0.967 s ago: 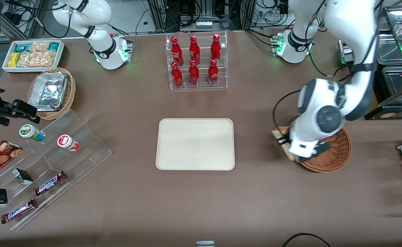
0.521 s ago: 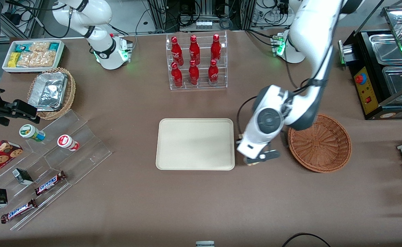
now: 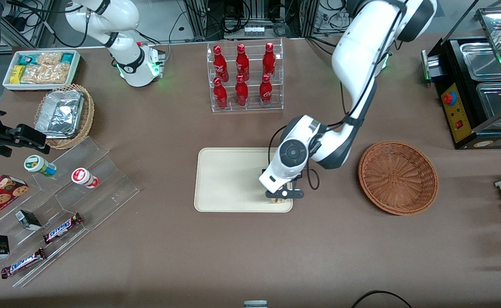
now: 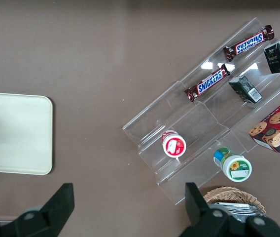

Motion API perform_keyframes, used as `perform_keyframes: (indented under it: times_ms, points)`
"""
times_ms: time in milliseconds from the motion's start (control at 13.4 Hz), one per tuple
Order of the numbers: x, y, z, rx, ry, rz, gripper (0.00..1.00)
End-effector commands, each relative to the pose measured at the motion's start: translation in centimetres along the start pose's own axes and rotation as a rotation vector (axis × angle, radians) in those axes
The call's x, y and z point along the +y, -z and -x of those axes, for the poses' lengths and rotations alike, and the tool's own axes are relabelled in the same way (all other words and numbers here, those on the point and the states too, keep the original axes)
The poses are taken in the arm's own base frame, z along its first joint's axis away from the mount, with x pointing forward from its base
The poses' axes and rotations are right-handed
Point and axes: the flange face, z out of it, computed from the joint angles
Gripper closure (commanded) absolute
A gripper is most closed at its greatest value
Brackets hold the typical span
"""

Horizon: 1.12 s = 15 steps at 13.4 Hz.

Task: Place sandwich from basket to tray
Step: 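Carry the sandwich with the left gripper over the cream tray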

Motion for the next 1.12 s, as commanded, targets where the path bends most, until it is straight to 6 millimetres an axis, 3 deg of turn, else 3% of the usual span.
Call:
perform_keyframes:
  times_ms: [0,521,595,744,818,967,1041]
  points:
    - [1.7,-0.2,-0.4,0.008,-0.018,0.013,0.56]
    - [2.1,-0.3,-0.1,0.008,0.014,0.013,0.54]
    - [2.0,-0.3,-0.2,0.01,0.017,0.012,0.49]
    - [2.0,-0.1,-0.2,0.012,0.01,0.013,0.26]
    - [1.8,0.3,-0.4,0.017,0.021,0.018,0.21]
    - [1.5,3.1,-0.9,0.045,0.038,0.038,0.01]
    - [1.1,5.2,-0.8,0.063,0.061,0.046,0.0]
